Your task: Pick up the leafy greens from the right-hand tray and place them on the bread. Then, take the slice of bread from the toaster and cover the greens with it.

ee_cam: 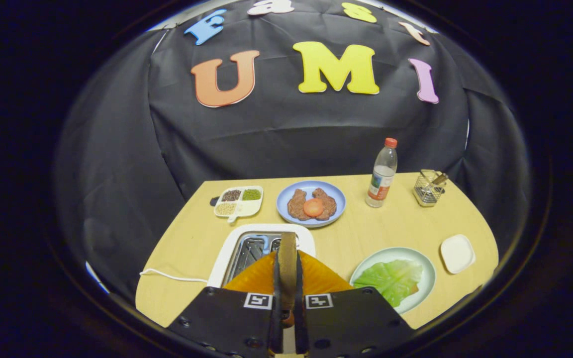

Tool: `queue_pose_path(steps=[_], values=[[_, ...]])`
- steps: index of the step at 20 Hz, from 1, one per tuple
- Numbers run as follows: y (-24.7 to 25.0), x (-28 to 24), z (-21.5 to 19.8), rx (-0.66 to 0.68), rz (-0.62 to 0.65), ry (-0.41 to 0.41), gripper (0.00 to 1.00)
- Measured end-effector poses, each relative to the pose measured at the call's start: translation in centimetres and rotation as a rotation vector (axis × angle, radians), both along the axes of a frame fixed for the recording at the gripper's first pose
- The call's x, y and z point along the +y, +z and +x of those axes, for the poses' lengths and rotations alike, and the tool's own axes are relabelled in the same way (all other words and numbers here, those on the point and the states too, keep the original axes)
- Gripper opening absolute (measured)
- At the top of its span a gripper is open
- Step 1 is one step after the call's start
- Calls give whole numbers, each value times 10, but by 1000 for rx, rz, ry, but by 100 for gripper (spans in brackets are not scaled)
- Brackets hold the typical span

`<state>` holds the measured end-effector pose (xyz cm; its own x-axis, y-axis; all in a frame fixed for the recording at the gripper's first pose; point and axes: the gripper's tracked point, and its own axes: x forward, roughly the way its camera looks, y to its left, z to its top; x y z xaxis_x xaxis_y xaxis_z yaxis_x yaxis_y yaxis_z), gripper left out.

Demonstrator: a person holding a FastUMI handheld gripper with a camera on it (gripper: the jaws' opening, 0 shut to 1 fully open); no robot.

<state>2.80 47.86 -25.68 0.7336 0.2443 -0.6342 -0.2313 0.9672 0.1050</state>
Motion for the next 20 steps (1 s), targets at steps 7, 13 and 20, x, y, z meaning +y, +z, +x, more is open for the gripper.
queue_pose_path(steps=[7, 13, 20], values=[[70, -16, -1, -60, 136, 18, 9], [127, -69, 5, -121, 207, -6, 9], [92, -144, 21, -139, 152, -48, 9]])
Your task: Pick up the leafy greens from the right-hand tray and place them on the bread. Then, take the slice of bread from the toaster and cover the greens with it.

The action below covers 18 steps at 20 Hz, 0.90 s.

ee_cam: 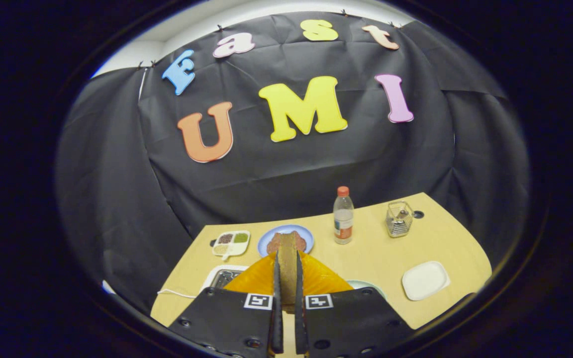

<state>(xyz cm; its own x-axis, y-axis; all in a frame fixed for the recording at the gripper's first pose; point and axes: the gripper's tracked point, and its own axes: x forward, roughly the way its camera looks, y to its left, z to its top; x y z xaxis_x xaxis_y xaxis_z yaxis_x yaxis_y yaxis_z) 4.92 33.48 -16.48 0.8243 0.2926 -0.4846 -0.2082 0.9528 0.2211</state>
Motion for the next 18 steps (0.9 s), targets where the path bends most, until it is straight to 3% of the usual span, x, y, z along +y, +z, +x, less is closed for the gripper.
queue_pose_path(steps=[9, 18], values=[[-107, -19, -6, 146, 2, 9, 9], [-143, -20, -5, 166, -38, 22, 11]])
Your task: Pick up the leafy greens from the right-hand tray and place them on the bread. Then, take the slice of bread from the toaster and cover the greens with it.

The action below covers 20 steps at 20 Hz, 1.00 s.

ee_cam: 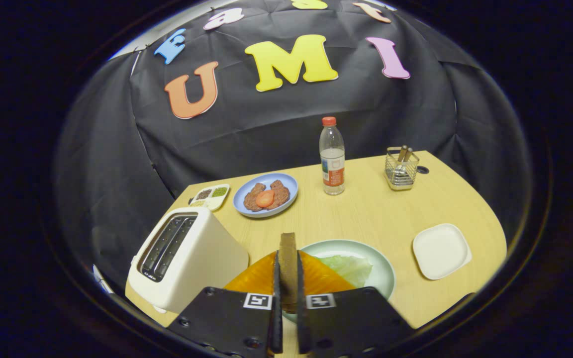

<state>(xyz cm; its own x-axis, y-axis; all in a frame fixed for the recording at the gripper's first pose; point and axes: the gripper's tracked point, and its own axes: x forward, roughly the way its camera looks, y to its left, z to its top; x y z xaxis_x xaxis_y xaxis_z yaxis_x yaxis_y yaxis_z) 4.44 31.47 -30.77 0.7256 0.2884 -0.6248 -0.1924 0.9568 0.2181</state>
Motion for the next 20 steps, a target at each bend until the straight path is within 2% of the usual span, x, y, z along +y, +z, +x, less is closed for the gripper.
queue_pose_path(steps=[3, 4, 7, 13, 15, 20], values=[[-4, -12, 1, 7, -15, -23, 14], [-2, -16, 2, 5, -14, -31, 18], [0, -38, 6, -2, -59, -63, 47], [38, -65, 19, -109, -60, -88, 92], [58, -74, 22, -158, -58, -78, 97], [133, -101, 30, -292, -40, -61, 97]])
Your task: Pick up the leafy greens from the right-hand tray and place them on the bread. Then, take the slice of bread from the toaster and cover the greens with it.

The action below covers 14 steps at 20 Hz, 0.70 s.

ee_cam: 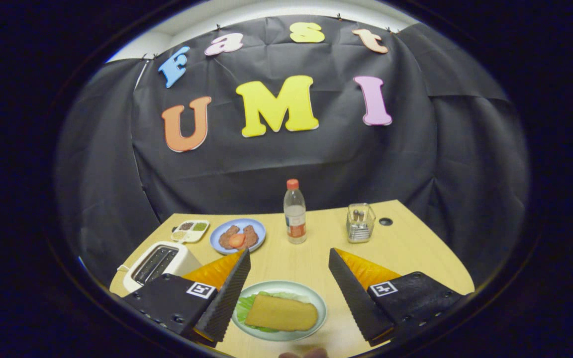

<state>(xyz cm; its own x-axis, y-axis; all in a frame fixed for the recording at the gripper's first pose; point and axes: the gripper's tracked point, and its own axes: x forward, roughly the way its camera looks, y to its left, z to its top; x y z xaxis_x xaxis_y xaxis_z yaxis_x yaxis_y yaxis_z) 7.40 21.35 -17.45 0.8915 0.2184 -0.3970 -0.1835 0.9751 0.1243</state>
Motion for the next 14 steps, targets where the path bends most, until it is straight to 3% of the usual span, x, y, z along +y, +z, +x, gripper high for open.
queue_pose_path(steps=[8, 14], values=[[171, -61, -9, -289, 10, -6, 96], [240, -107, -47, -380, 48, -34, 96]])
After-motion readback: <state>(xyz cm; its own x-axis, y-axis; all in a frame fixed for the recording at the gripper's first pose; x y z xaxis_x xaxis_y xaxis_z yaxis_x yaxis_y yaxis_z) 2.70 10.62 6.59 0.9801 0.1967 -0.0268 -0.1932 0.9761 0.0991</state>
